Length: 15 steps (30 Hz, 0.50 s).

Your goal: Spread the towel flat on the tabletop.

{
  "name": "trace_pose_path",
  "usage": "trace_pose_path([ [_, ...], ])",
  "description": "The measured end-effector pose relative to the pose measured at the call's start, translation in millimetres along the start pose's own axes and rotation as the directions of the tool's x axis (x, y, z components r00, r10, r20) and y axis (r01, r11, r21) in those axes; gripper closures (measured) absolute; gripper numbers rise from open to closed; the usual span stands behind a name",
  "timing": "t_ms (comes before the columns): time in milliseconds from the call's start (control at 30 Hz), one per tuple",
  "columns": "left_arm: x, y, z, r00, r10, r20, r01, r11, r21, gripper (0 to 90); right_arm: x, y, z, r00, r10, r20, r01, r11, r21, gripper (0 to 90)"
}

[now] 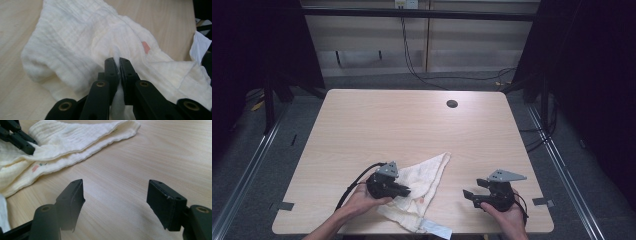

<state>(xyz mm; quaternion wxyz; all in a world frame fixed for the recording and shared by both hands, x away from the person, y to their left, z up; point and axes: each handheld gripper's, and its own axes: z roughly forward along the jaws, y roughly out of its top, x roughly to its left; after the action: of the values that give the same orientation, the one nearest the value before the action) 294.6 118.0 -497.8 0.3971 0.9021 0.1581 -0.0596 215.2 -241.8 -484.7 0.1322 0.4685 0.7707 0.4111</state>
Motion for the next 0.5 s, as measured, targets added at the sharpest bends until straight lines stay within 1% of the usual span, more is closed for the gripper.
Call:
trace_pose_path([
  [33, -1.2, -0.6, 0.1, 1.0000, -0.009, 0.003, 0.009, 0.9999, -0.010, 86.0, -0.3, -0.1, -0.1, 1.0000, -0.001, 0.002, 0.001, 1.000, 0.000, 29.4],
  [100, -1.0, -1.1, -1.1, 0.9998, -0.017, 0.002, 0.017, 0.9999, 0.000, 85.7, -0.1, -0.1, -0.2, 1.0000, -0.001, 0.003, 0.001, 1.000, 0.001, 29.4],
  [167, 0.8, -1.5, -1.2, 0.9992, -0.039, 0.010, 0.039, 0.9992, -0.005, 83.9, 0.1, -0.1, -0.1, 1.0000, -0.001, 0.002, 0.001, 1.000, 0.000, 29.4],
  [200, 1.2, -1.3, -2.0, 0.9992, -0.039, 0.006, 0.039, 0.9992, 0.002, 80.8, 0.1, -0.1, 0.0, 1.0000, -0.002, 0.002, 0.002, 1.000, 0.000, 29.4],
  [233, 0.6, -1.1, -1.5, 0.9986, -0.052, 0.002, 0.052, 0.9984, -0.021, 76.4, 0.1, 0.0, 0.1, 1.0000, -0.002, 0.003, 0.002, 1.000, 0.001, 29.4],
  [267, 0.4, -0.1, -2.5, 0.9981, -0.061, 0.005, 0.061, 0.9978, -0.026, 69.6, 0.1, 0.0, 0.1, 1.0000, -0.001, 0.002, 0.001, 1.000, 0.001, 29.4],
  [300, -1.3, 1.5, -4.4, 0.9978, -0.066, -0.012, 0.066, 0.9976, -0.023, 64.1, 0.1, 0.1, 0.1, 1.0000, 0.001, 0.002, -0.001, 1.000, 0.001, 29.4],
  [333, -4.5, 5.3, -10.9, 0.9972, -0.073, -0.014, 0.072, 0.9958, -0.056, 57.4, -0.1, 0.0, -0.1, 1.0000, 0.001, 0.002, -0.001, 1.000, 0.001, 29.4],
  [367, -4.5, 5.3, -10.9, 0.9972, -0.073, -0.014, 0.072, 0.9958, -0.056, 53.1, -0.1, 0.0, -0.1, 1.0000, 0.001, 0.002, -0.001, 1.000, 0.001, 29.4],
  [400, -8.5, 8.2, -17.6, 0.9978, -0.060, -0.029, 0.058, 0.9959, -0.070, 53.1, -0.1, -0.1, -0.1, 1.0000, 0.001, 0.002, -0.001, 1.000, 0.000, 29.4],
  [433, -12.6, 10.0, -23.7, 0.9974, -0.059, -0.040, 0.055, 0.9944, -0.090, 51.6, 0.0, -0.1, -0.4, 1.0000, 0.003, 0.003, -0.003, 1.000, -0.002, 29.4],
  [467, -17.5, 11.9, -30.6, 0.9979, -0.052, -0.039, 0.048, 0.9941, -0.097, 50.7, -0.1, -0.2, -0.6, 1.0000, 0.004, 0.005, -0.004, 1.000, -0.005, 29.4],
  [500, -21.6, 12.5, -35.3, 0.9989, -0.040, -0.026, 0.037, 0.9938, -0.105, 51.9, -0.2, -0.3, -0.5, 1.0000, 0.007, 0.004, -0.007, 1.000, -0.007, 29.4],
])
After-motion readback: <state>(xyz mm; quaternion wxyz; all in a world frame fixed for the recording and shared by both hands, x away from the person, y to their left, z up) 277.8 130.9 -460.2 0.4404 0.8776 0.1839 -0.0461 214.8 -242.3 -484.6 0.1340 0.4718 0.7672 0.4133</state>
